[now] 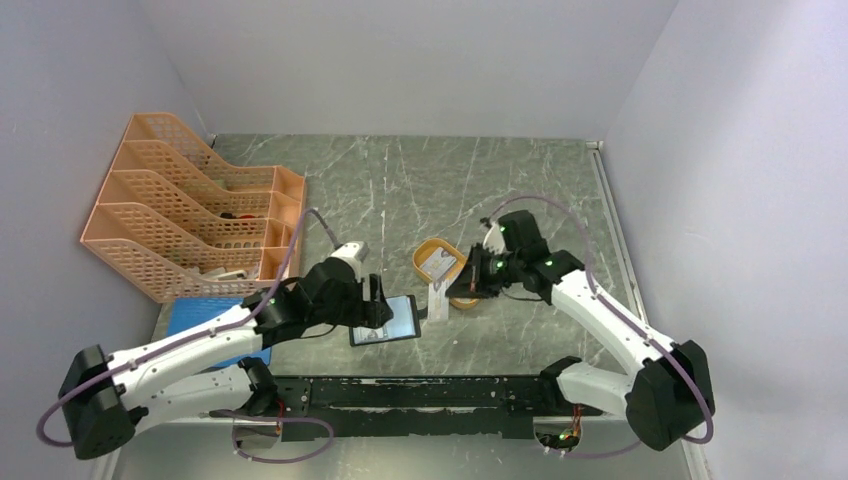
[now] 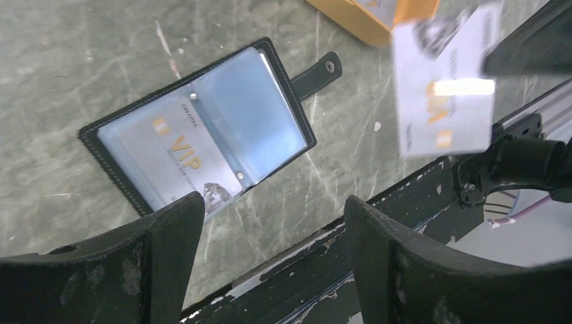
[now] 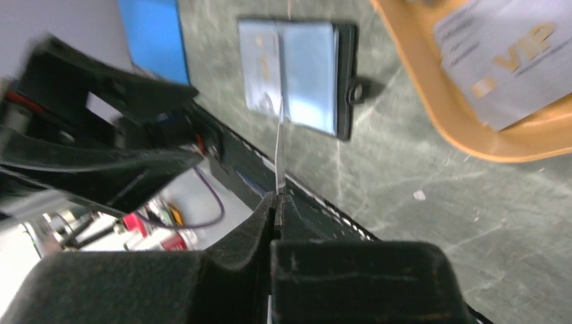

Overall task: Put the credit cards into the card holder
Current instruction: Turn over the card slot in the card holder.

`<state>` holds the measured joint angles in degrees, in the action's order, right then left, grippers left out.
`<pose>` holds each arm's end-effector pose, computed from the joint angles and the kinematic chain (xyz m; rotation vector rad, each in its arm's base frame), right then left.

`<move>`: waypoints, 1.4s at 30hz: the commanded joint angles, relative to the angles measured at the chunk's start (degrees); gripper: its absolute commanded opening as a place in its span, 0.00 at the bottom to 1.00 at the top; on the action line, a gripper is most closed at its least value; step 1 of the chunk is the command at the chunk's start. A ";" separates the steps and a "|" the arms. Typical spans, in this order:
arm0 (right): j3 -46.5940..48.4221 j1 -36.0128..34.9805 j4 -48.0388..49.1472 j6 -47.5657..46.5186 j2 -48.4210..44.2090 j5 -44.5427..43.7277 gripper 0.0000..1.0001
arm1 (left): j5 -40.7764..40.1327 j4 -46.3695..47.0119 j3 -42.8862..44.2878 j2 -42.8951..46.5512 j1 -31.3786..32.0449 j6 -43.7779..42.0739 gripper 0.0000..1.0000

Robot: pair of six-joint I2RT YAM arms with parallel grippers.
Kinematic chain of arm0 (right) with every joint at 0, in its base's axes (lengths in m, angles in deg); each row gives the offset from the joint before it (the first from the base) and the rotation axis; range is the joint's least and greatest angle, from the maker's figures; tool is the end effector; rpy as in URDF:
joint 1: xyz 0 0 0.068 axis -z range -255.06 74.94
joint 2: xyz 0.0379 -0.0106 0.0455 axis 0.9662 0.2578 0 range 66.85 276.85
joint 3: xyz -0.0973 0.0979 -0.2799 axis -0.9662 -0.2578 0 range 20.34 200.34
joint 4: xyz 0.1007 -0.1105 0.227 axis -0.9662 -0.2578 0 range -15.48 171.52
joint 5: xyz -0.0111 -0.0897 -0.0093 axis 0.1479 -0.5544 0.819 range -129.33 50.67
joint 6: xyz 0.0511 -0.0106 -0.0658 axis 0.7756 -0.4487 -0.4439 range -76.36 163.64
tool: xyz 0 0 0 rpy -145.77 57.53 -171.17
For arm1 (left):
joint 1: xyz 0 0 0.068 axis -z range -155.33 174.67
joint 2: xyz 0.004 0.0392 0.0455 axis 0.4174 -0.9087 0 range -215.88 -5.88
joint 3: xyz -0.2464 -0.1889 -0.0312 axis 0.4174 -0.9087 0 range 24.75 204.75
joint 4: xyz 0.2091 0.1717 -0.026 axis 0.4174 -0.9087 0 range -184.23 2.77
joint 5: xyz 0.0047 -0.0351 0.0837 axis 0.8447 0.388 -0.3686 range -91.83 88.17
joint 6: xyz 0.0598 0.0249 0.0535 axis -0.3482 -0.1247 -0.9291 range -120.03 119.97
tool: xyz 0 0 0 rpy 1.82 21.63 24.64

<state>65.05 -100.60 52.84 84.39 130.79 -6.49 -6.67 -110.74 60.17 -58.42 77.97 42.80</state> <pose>0.1982 0.1390 0.2584 0.0517 2.5966 1.1793 0.1300 -0.1639 0.2412 0.1726 2.3950 -0.7532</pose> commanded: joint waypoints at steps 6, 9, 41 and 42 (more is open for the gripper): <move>-6.60 -9.70 8.98 -1.31 5.67 -0.02 0.00 | -4.01 6.80 2.47 -9.32 3.91 2.35 0.80; -7.49 -9.95 11.71 -1.30 8.34 0.65 0.00 | -5.36 6.91 3.01 -12.34 3.92 2.93 0.79; -5.94 -15.90 19.93 0.74 24.83 -0.13 0.00 | -10.48 5.77 5.85 -28.77 3.94 0.18 0.73; -5.76 -15.92 18.74 0.49 24.16 -0.67 0.00 | -11.07 5.04 6.55 -29.06 3.92 0.23 0.72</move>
<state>57.44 -115.84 72.42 84.89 155.25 -5.40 -15.26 -105.16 64.69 -85.48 81.62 44.07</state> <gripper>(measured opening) 0.008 0.735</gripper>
